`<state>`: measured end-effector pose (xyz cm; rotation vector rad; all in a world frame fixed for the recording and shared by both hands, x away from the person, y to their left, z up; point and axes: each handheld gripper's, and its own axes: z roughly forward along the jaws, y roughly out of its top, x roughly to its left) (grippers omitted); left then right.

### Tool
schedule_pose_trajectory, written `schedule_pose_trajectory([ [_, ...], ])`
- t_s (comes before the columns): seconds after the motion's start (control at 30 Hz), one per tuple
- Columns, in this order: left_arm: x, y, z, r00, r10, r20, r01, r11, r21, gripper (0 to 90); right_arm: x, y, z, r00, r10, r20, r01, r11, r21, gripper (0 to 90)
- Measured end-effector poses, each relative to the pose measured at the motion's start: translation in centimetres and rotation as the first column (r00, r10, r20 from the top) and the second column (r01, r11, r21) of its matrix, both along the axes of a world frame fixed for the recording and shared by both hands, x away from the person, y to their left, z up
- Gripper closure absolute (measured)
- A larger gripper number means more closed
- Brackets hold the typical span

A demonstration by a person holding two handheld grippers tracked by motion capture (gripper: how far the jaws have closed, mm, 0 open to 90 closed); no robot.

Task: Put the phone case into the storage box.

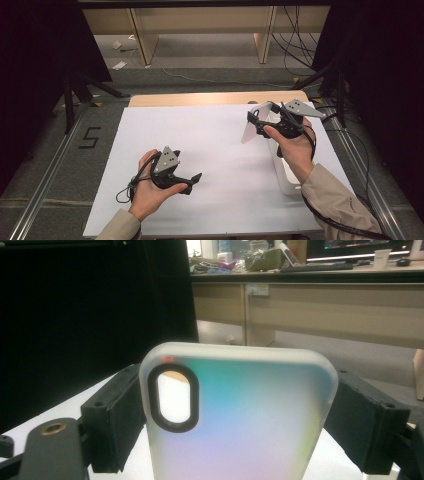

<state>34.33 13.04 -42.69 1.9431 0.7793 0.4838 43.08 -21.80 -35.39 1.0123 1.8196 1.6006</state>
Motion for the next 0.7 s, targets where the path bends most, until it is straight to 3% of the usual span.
schedule_pose_trajectory([
  [0.7, -0.7, 2.2, -0.4, 0.9995, 0.032, -0.003, -0.032, 0.9994, 0.014, 0.0, 0.4, -1.5, 0.6, 0.999, -0.045, 0.006, 0.045, 0.999, 0.004, 17.8],
])
